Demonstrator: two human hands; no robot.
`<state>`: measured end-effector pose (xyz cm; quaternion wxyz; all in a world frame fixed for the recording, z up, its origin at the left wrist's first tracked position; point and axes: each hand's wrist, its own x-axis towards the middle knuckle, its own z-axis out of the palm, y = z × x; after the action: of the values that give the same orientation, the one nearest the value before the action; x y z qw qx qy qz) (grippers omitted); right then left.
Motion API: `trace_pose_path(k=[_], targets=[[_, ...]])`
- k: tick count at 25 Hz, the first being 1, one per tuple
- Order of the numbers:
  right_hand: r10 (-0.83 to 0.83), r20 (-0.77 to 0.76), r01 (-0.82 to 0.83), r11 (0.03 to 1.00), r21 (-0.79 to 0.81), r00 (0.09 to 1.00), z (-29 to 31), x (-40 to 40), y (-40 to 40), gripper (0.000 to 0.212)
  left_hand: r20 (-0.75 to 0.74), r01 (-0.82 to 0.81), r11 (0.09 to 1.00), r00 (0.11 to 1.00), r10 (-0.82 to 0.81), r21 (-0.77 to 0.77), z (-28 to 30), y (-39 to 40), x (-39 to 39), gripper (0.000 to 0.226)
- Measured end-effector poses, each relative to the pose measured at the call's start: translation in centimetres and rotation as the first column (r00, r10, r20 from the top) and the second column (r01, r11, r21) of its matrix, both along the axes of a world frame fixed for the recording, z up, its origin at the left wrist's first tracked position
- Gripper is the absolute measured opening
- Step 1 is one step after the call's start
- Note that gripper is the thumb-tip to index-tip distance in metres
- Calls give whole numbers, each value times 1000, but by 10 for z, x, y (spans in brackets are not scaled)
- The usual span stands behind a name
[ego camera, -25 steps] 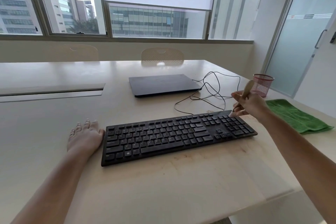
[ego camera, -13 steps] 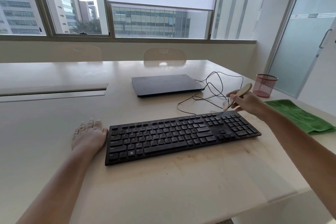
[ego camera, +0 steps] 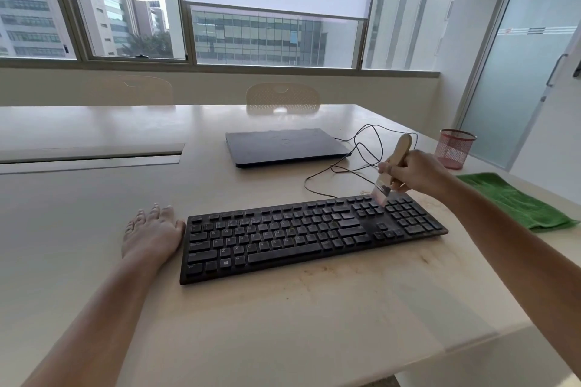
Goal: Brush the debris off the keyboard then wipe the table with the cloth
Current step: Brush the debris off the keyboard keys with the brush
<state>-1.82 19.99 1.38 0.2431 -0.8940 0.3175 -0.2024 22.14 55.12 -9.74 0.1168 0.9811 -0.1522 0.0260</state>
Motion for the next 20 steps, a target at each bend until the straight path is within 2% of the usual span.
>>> trace_pose_path(k=[4, 7, 10, 12, 15, 18, 20], targets=[[1, 23, 2, 994, -108, 1000, -1, -4, 12, 32, 6, 1, 1000, 1000, -1, 3, -1, 0, 1, 52], [6, 228, 30, 987, -156, 974, -2, -2, 13, 27, 2, -3, 1000, 1000, 3, 4, -3, 0, 3, 51], [-1, 560, 12, 1000, -16, 828, -18, 1, 10, 24, 1, 0, 1000, 1000, 0, -2, -1, 0, 2, 51], [-68, 694, 21, 997, 76, 717, -34, 2, 11, 24, 0, 9, 1000, 1000, -9, -5, -1, 1, 2, 51], [-143, 748, 18, 985, 173, 649, -55, 0, 10, 29, 1, 10, 1000, 1000, -10, 1, -2, 2, 4, 51], [-140, 722, 23, 985, 170, 678, -55, -9, 6, 42, 15, 15, 1000, 1000, -15, 14, -4, 1, 8, 50], [-99, 713, 18, 993, 120, 694, -54, -14, 16, 41, 17, 14, 1000, 1000, -14, 6, -4, 0, 9, 50]])
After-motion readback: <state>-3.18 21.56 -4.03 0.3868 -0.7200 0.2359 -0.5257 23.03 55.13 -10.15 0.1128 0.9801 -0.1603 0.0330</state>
